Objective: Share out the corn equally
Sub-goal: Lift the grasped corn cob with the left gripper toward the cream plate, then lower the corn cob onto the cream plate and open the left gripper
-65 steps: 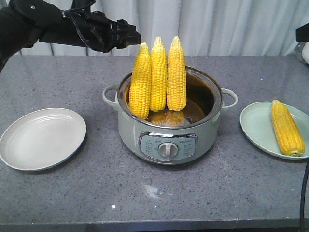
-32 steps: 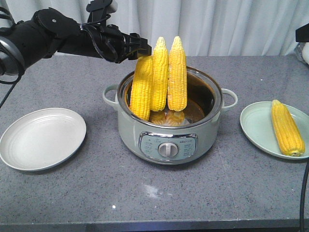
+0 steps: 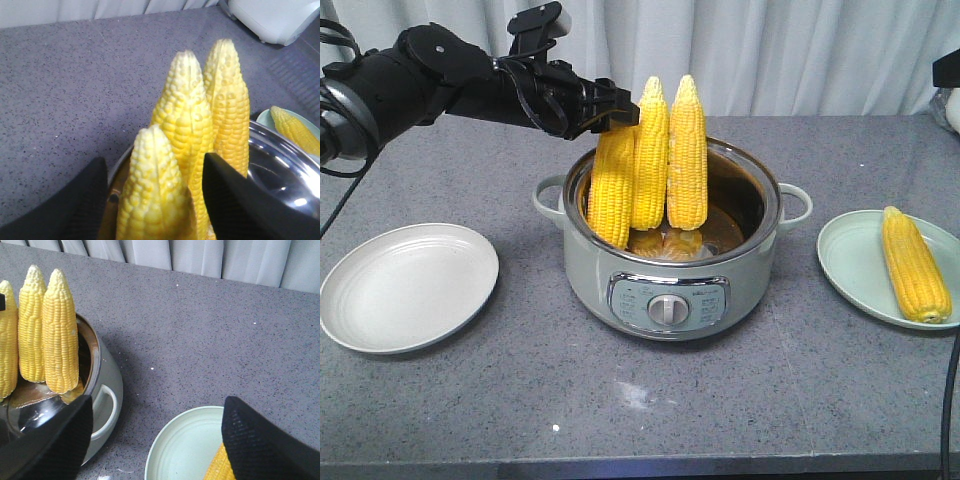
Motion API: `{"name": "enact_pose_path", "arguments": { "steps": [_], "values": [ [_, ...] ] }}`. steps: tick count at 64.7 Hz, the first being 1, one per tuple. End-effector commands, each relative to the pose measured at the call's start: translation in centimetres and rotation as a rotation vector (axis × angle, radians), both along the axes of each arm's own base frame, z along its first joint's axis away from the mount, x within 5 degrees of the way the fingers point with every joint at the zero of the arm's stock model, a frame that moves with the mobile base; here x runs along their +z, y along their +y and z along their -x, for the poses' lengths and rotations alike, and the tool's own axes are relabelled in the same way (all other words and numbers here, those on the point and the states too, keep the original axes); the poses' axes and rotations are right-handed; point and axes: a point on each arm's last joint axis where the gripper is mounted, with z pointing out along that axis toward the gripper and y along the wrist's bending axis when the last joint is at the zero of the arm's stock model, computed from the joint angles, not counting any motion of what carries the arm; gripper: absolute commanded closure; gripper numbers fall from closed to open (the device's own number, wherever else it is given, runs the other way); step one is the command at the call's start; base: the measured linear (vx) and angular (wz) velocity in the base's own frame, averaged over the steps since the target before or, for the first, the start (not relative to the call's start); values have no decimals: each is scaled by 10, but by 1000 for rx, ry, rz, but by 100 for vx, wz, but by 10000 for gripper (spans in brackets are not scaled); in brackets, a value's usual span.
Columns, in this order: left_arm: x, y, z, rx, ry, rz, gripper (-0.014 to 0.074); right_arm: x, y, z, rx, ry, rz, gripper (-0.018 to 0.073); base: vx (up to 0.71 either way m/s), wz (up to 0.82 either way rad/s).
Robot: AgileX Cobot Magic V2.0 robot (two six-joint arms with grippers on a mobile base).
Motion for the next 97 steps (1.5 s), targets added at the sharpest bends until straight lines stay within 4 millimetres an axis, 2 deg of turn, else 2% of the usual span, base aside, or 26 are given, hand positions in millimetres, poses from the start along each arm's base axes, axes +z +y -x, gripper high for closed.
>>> {"name": "enact_pose_path", "arguments": {
  "steps": [1,7,19,26,34,47,53,60,67,73,87,97],
  "values": [
    [39,-1,11,4,-77,77,235,23,4,10,-13,-96,-11,44,0,0],
    [38,-1,12,-5,-70,75,321,23,4,10,-15,-95,-13,44,0,0],
    [38,-3,16,-36,-47,67,593,23,4,10,-15,-95,-14,44,0,0],
    [46,-1,22,-56,-49,68,605,23,4,10,-15,-94,-14,44,0,0],
    [79,5,37,-65,-118,85,605,23,4,10,-18,-90,-20,44,0,0],
    [161,37,84,-55,-330,55,605,22,5,10,-19,-75,-36,44,0,0],
    [184,58,111,-29,-400,-63,605,23,7,11,-7,-74,-56,44,0,0],
    [194,83,132,46,-384,-242,605,25,11,12,22,-80,-103,44,0,0],
    [185,107,136,182,-271,-427,605,28,16,13,62,-83,-157,44,0,0],
    [167,122,127,300,-144,-530,605,30,20,15,96,-89,-188,44,0,0],
    [93,137,92,360,60,-581,605,31,22,16,122,-86,-210,44,0,0],
    [53,144,77,373,101,-593,605,30,22,17,128,-83,-209,44,0,0]
  ]
}}
